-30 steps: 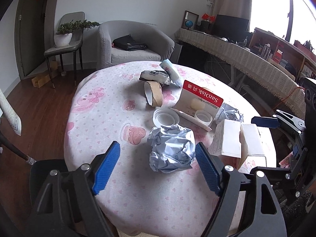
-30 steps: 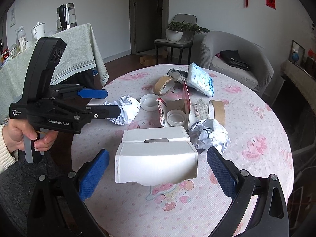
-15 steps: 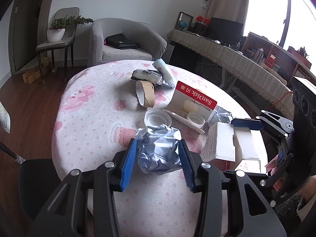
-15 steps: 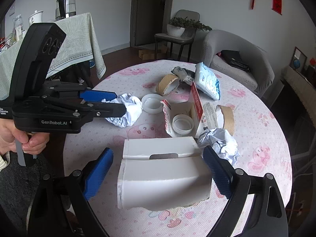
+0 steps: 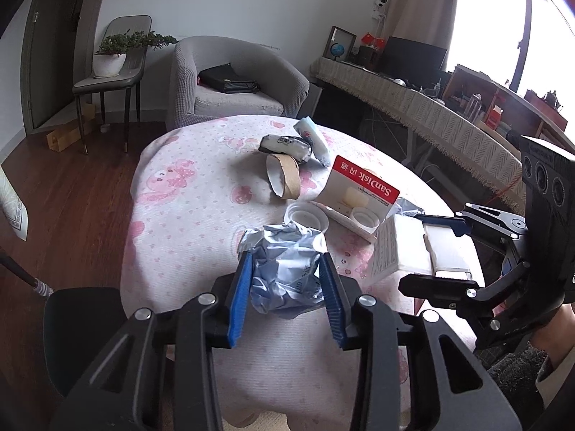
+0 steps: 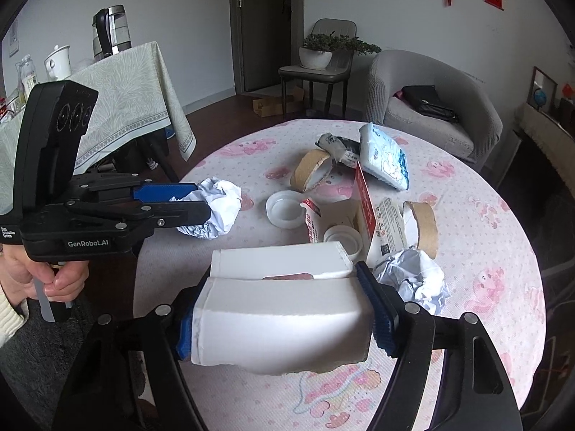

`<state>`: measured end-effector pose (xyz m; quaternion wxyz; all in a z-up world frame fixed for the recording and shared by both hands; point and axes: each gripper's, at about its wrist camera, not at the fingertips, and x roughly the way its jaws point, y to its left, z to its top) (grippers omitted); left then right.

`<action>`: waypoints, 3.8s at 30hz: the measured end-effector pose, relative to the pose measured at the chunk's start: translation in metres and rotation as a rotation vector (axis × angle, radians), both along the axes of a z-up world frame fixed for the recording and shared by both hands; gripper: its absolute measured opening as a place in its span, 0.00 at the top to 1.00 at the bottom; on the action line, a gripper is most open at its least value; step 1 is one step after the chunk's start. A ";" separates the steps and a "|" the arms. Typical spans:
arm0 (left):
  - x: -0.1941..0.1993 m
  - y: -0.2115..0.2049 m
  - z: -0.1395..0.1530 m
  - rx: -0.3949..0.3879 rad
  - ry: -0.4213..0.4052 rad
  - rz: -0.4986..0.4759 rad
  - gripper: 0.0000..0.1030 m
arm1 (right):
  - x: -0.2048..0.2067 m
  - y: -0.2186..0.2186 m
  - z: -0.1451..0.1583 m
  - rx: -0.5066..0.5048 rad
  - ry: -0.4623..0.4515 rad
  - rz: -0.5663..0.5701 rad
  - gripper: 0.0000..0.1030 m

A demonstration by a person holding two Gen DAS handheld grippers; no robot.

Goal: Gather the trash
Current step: 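Carry the foil ball and white box to the green bin and release both, then return both grippers to the table and grasp the clear plastic lid with the left gripper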

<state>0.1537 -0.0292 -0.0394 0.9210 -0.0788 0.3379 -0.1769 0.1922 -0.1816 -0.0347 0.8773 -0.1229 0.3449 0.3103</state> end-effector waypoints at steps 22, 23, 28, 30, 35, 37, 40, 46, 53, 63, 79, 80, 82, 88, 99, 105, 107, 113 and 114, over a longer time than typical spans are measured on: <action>-0.021 0.166 -0.025 0.047 0.127 0.402 0.61 | -0.003 0.130 0.027 0.139 0.014 0.140 0.27; -0.021 0.172 -0.028 0.050 0.142 0.412 0.61 | -0.003 0.137 0.026 0.141 0.017 0.147 0.27; -0.024 0.197 -0.048 0.061 0.208 0.444 0.60 | -0.003 0.171 0.022 0.151 0.037 0.178 0.27; -0.024 0.208 -0.061 0.075 0.251 0.455 0.60 | -0.002 0.184 0.019 0.156 0.050 0.186 0.27; -0.022 0.232 -0.090 0.080 0.348 0.476 0.60 | 0.000 0.214 0.011 0.164 0.086 0.198 0.27; -0.022 0.240 -0.099 0.083 0.375 0.482 0.60 | 0.001 0.226 0.005 0.158 0.103 0.201 0.27; -0.022 0.248 -0.111 0.088 0.408 0.485 0.60 | 0.005 0.242 -0.005 0.174 0.152 0.209 0.27; -0.031 0.266 -0.121 0.069 0.432 0.498 0.48 | 0.015 0.267 -0.024 0.163 0.202 0.195 0.27; -0.052 0.291 -0.106 0.031 0.371 0.545 0.46 | 0.023 0.293 -0.050 0.107 0.233 0.177 0.27; -0.080 0.309 -0.070 0.058 0.268 0.604 0.49 | 0.035 0.326 -0.093 0.037 0.304 0.152 0.27; -0.100 0.292 -0.009 0.025 0.112 0.516 0.69 | 0.047 0.355 -0.161 -0.101 0.362 0.105 0.24; -0.100 0.290 -0.008 0.027 0.109 0.507 0.70 | 0.048 0.355 -0.166 -0.101 0.364 0.106 0.22; -0.098 0.287 -0.006 0.025 0.103 0.497 0.70 | 0.048 0.354 -0.175 -0.120 0.380 0.110 0.14; -0.101 0.280 0.002 0.028 0.073 0.497 0.70 | 0.043 0.350 -0.165 -0.119 0.369 0.142 0.14; -0.103 0.266 0.028 0.075 0.002 0.495 0.70 | 0.026 0.324 -0.109 -0.055 0.279 0.227 0.25; -0.103 0.259 0.039 0.068 -0.028 0.506 0.68 | 0.007 0.296 -0.052 0.039 0.196 0.275 0.27; -0.102 0.255 0.045 0.057 -0.051 0.504 0.68 | 0.003 0.285 -0.035 0.054 0.148 0.274 0.27; -0.090 0.233 0.054 0.040 -0.077 0.472 0.65 | 0.002 0.240 -0.003 0.094 0.063 0.221 0.30; -0.087 0.227 0.054 0.042 -0.079 0.464 0.64 | 0.004 0.232 0.000 0.096 0.055 0.211 0.30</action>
